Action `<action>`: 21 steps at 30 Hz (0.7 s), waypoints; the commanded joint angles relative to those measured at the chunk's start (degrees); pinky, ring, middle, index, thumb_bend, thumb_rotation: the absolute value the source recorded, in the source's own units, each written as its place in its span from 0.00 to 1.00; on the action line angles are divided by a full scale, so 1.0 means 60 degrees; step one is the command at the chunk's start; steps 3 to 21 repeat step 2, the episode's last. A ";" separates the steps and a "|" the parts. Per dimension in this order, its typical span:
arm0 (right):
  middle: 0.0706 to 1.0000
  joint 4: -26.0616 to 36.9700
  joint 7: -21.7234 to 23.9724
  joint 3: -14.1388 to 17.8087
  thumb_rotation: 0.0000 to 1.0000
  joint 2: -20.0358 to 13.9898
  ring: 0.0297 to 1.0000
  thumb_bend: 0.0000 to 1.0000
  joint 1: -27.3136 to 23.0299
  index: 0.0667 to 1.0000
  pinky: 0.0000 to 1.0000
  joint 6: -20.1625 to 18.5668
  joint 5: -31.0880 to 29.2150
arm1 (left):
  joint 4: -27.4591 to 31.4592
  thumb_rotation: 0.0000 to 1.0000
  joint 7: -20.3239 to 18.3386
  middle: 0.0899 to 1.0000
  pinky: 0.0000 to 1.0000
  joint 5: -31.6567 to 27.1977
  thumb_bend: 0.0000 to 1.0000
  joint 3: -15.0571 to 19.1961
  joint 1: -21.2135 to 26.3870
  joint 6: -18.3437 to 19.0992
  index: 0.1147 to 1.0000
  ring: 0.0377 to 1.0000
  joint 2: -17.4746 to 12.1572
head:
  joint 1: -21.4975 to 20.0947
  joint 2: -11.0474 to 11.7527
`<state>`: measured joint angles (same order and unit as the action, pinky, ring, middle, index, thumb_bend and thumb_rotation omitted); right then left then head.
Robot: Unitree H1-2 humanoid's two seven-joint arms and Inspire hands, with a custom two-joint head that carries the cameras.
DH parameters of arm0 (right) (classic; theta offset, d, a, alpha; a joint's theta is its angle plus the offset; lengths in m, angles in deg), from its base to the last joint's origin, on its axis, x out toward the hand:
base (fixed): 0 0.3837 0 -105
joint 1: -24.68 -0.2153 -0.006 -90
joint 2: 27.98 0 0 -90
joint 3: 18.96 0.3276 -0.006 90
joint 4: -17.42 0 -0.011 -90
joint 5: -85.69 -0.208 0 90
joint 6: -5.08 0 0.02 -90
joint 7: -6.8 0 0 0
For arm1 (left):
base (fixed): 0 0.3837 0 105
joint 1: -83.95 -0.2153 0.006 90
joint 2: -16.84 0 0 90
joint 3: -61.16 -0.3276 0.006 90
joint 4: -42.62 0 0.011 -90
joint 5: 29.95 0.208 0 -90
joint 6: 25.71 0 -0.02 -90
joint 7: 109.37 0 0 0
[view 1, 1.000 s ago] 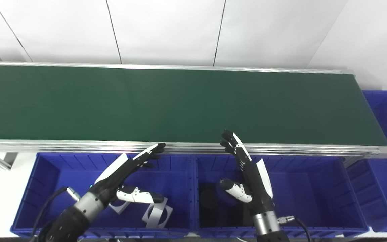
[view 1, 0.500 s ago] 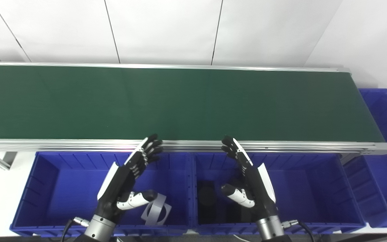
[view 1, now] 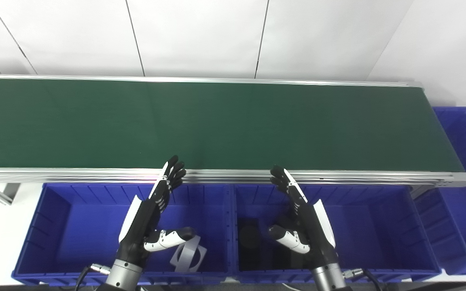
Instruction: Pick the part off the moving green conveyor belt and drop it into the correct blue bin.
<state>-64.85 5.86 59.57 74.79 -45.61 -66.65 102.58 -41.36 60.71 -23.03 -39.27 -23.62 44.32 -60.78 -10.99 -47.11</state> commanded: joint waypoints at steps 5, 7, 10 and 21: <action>0.91 0.0351 0.0086 -0.0018 0.85 0.0041 0.89 0.93 -0.0022 0.94 0.88 -0.0150 -0.0114 | 0.0227 0.61 0.0236 0.97 0.95 0.0186 0.92 -0.0028 0.0096 -0.0231 0.99 0.95 0.0088 | -0.0008 -0.0017; 0.91 0.0351 0.0086 -0.0018 0.85 0.0041 0.89 0.93 -0.0022 0.94 0.88 -0.0150 -0.0114 | 0.0227 0.61 0.0236 0.97 0.95 0.0186 0.92 -0.0028 0.0096 -0.0231 0.99 0.95 0.0088 | -0.0008 -0.0017; 0.91 0.0351 0.0086 -0.0018 0.85 0.0041 0.89 0.93 -0.0022 0.94 0.88 -0.0150 -0.0114 | 0.0227 0.61 0.0236 0.97 0.95 0.0186 0.92 -0.0028 0.0096 -0.0231 0.99 0.95 0.0088 | -0.0008 -0.0017; 0.91 0.0351 0.0086 -0.0018 0.85 0.0041 0.89 0.93 -0.0022 0.94 0.88 -0.0150 -0.0114 | 0.0227 0.61 0.0236 0.97 0.95 0.0186 0.92 -0.0028 0.0096 -0.0231 0.99 0.95 0.0088 | -0.0008 -0.0017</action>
